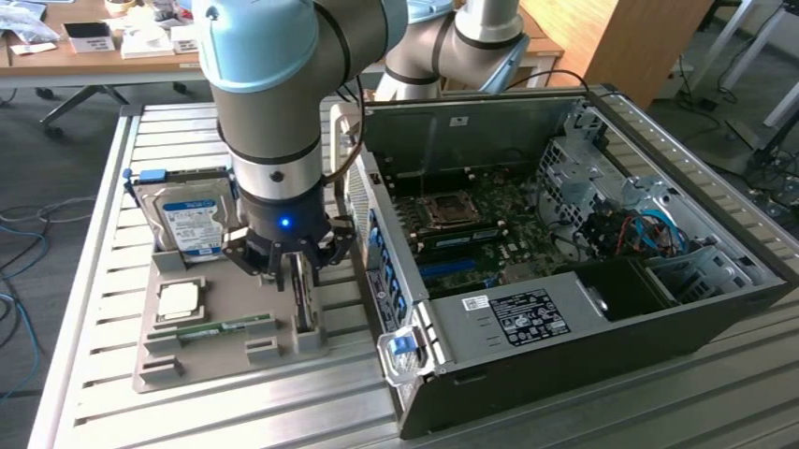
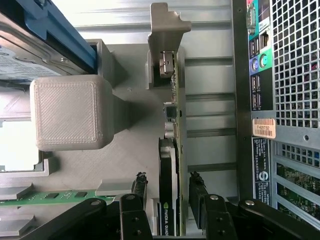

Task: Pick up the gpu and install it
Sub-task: 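Pick up the gpu and move the gpu toward the slot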

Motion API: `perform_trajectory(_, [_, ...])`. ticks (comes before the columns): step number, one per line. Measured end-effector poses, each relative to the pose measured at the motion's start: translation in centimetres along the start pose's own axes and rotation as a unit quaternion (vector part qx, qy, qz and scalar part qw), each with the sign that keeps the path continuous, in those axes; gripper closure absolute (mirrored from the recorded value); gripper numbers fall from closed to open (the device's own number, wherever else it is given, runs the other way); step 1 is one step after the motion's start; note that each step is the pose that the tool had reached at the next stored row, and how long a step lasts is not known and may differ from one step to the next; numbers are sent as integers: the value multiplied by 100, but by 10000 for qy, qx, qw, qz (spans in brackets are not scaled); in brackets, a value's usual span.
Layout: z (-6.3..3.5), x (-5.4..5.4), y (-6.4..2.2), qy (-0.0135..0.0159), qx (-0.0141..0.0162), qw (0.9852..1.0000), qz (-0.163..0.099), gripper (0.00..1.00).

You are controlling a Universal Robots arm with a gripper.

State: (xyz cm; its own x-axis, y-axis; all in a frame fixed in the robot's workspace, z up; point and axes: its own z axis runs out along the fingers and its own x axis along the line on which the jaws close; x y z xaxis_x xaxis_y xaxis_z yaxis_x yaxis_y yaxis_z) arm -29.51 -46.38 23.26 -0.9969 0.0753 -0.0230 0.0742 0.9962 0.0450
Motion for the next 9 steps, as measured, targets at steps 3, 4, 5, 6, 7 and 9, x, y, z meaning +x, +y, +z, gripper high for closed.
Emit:
perform_trajectory(3, [5,0,5,-2,-2,10000,1,53])
perform_trajectory(4, [7,2,12,-1,-2,10000,1,53])
perform_trajectory(5, [9,2,18,-1,-1,10000,1,53])
perform_trajectory(6, [12,2,26,-1,-1,10000,0,53])
perform_trajectory(7, [15,3,35,-1,-1,10000,0,53])
perform_trajectory(9, [20,4,54,-1,-1,10000,0,53])
